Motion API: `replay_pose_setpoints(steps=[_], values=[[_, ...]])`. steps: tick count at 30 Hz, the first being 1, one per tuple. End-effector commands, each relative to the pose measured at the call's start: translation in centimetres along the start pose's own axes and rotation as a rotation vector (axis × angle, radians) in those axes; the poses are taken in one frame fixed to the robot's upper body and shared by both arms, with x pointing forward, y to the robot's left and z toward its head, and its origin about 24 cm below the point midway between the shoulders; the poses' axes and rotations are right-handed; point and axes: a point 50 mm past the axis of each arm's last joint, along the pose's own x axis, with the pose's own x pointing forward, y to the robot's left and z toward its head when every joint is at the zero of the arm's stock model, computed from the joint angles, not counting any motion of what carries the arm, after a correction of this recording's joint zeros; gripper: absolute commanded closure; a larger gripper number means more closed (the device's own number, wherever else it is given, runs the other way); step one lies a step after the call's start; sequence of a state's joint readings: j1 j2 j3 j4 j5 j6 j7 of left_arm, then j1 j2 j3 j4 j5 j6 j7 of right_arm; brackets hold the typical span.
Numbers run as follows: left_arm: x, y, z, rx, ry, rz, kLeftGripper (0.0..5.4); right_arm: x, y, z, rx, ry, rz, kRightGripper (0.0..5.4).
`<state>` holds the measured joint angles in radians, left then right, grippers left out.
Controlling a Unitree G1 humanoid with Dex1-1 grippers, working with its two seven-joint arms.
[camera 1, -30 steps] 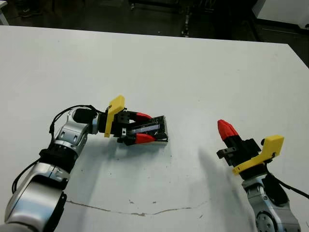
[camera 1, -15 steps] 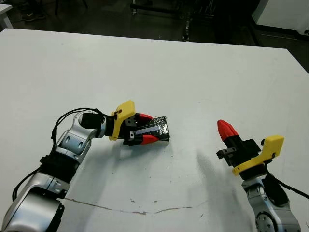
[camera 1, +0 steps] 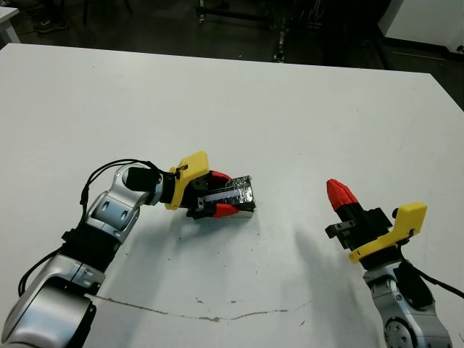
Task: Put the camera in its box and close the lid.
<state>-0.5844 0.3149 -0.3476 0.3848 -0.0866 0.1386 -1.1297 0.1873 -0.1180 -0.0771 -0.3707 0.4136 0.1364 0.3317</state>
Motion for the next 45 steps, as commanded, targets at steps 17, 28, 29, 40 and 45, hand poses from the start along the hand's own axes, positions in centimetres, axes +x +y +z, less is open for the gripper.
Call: replay_pose_setpoints(steps=[17, 28, 29, 40, 45], values=[[4.0, -2.3, -3.2, 0.014, 0.141, -0.042, 0.01, -0.3, -0.2, 0.0, -0.018, 0.016, -0.005, 5.4], [4.5, -2.6, -3.5, 0.028, 0.129, -0.049, 0.01, -0.3, -0.1, -0.2, -0.004, 0.024, -0.011, 5.4], [4.5, -2.6, -3.6, 0.033, 0.124, -0.047, 0.01, -0.3, -0.2, -0.3, -0.006, 0.023, -0.012, 5.4], [4.3, -2.6, -3.6, -0.021, 0.093, -0.061, 0.01, -0.3, -0.2, -0.5, -0.002, 0.007, 0.004, 5.4], [4.4, -2.8, -3.2, -0.024, 0.065, -0.085, 0.01, -0.3, -0.2, -0.5, -0.006, 0.01, 0.006, 5.4]])
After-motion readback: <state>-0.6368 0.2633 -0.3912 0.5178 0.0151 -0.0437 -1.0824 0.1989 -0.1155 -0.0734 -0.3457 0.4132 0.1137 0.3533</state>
